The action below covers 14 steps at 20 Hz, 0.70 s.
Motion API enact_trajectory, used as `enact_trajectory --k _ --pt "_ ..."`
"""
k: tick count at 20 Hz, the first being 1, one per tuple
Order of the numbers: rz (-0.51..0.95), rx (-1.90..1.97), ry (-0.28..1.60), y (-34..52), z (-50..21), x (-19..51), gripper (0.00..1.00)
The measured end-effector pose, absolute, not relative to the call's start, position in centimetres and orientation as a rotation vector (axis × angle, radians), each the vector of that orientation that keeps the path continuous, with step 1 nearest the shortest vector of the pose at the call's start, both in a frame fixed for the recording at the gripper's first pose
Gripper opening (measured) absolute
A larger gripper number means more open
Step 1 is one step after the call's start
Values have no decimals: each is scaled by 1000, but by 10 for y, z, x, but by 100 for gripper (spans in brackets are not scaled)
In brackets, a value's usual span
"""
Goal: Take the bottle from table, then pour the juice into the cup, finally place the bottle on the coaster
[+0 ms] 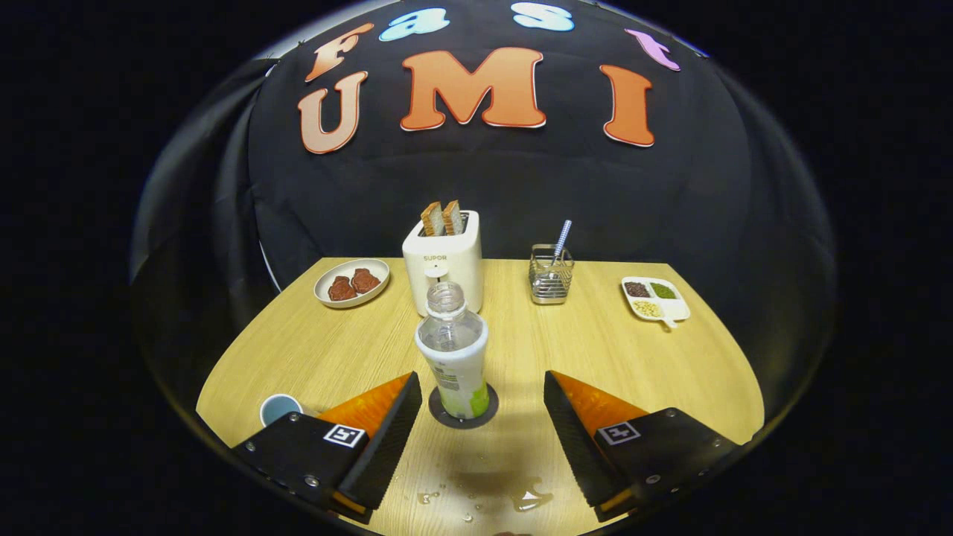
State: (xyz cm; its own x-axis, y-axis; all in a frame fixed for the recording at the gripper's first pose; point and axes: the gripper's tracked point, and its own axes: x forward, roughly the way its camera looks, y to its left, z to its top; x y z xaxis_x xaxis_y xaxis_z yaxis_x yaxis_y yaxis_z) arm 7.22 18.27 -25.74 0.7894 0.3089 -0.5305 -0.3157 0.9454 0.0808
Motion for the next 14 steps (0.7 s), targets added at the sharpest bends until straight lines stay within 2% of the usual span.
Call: enact_trajectory --k 14 --pt "188 -7 288 61 -82 35 97"
